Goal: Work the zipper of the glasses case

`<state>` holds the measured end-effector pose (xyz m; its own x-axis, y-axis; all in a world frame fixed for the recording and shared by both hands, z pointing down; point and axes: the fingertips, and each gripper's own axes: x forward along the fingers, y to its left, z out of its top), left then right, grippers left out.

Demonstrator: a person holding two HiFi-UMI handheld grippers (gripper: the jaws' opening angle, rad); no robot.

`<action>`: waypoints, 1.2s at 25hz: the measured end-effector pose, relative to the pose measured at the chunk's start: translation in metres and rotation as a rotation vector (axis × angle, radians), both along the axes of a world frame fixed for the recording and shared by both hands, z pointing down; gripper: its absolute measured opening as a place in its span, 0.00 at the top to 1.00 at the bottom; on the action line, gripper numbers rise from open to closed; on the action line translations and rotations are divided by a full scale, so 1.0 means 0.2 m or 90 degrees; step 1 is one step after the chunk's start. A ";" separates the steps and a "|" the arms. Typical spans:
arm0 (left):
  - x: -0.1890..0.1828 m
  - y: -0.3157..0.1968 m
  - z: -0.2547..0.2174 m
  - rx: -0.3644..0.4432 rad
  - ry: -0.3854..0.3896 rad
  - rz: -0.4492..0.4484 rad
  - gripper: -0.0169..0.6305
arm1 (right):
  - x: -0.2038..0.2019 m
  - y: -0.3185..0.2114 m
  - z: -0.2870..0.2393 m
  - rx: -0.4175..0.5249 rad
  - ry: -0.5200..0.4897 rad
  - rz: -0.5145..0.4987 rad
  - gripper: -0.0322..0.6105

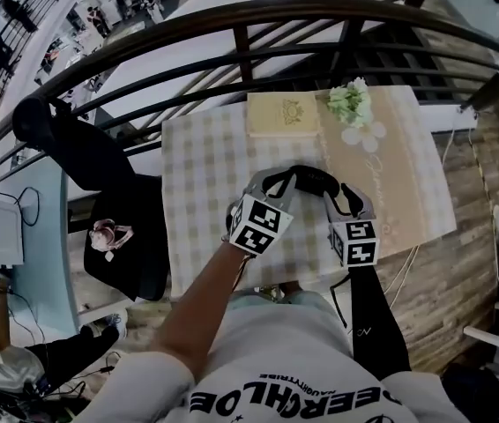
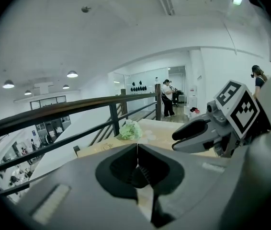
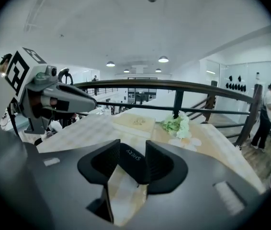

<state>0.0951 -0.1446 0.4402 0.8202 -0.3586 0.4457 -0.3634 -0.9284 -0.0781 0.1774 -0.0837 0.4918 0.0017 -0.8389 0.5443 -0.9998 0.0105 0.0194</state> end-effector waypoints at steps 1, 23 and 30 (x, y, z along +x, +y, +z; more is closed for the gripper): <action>-0.02 0.00 -0.04 0.009 0.010 -0.005 0.95 | -0.01 -0.01 -0.06 0.016 0.005 0.004 0.65; -0.30 0.13 -0.82 0.136 0.198 -0.042 0.92 | -0.20 0.11 -0.85 0.238 0.090 0.010 0.64; -0.31 0.11 -0.83 0.147 0.198 -0.052 0.92 | -0.23 0.10 -0.88 0.256 0.091 -0.006 0.63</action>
<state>0.0324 -0.1235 0.2743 0.8676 -0.4906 0.0807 -0.4751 -0.8659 -0.1564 0.1307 -0.0646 0.3151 0.0444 -0.9848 0.1682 -0.9867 -0.0169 0.1617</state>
